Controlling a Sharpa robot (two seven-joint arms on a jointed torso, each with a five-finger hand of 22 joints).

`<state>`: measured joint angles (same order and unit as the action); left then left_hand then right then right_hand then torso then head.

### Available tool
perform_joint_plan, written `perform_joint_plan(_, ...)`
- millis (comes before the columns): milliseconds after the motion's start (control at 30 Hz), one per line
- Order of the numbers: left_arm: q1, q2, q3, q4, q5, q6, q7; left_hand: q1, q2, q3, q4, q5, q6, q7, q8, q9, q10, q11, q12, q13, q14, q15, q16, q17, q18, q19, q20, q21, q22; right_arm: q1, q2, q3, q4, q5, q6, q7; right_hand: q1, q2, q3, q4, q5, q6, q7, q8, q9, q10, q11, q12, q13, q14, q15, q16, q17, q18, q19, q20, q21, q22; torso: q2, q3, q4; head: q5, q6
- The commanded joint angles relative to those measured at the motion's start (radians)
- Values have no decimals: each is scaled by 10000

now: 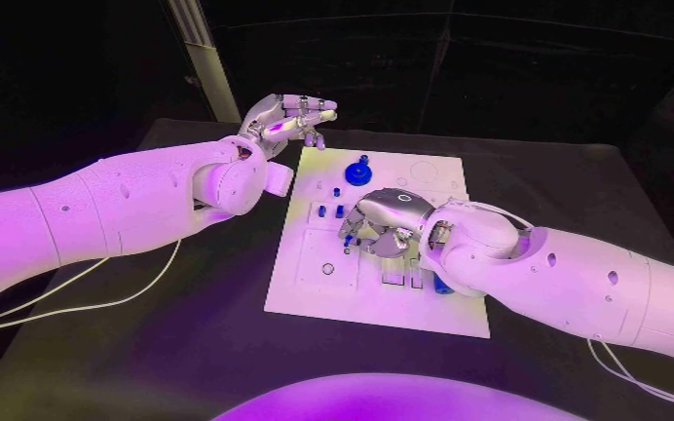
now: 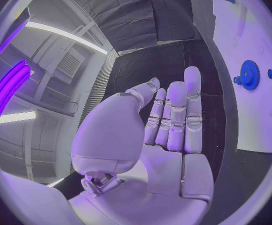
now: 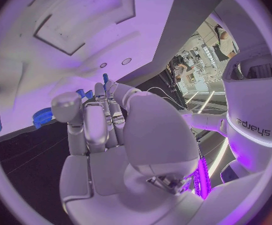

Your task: Assemble the parts on the task board

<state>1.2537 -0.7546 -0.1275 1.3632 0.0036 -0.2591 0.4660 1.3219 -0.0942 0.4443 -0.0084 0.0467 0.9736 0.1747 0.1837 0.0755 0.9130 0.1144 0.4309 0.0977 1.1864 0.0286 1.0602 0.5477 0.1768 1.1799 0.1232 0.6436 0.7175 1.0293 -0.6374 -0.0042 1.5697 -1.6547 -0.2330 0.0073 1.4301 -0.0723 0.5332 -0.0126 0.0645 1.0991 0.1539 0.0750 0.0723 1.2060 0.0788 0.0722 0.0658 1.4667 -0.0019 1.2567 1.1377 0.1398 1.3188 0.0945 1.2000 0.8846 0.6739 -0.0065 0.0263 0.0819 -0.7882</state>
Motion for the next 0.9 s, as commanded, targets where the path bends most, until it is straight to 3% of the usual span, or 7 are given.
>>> perform_joint_plan(33, 20, 12, 9, 11, 32, 129, 40, 55, 55, -58, -1, 45, -65, -16, 37, 2, -47, -10, 35, -9, -83, -8, -57, -8, 62, -42, 34, -28, -12, 2, 30, 4, 1, -270, 274, -46, -138, 2, 43, 5, 46, 5, 44, -21, 5, 29, 58, -69, 3, 328, -36, 27, -7, -160, 83, -2, 35, 1, -8, 7, 0, 11, -29)
perform_joint_plan(900, 21, -9, 9, 19, 32, 133, 31, 55, 55, -58, -1, 45, -65, -16, 37, 2, -47, -10, 35, -9, -83, -8, -57, -8, 62, -42, 34, -28, -12, -40, 155, 0, -120, -525, 715, -254, -155, -8, 51, -6, 44, 1, 48, -25, 4, 25, 61, -70, 4, 329, -33, 39, 4, -166, 89, 0, 50, 25, -6, 2, -4, 13, -90)
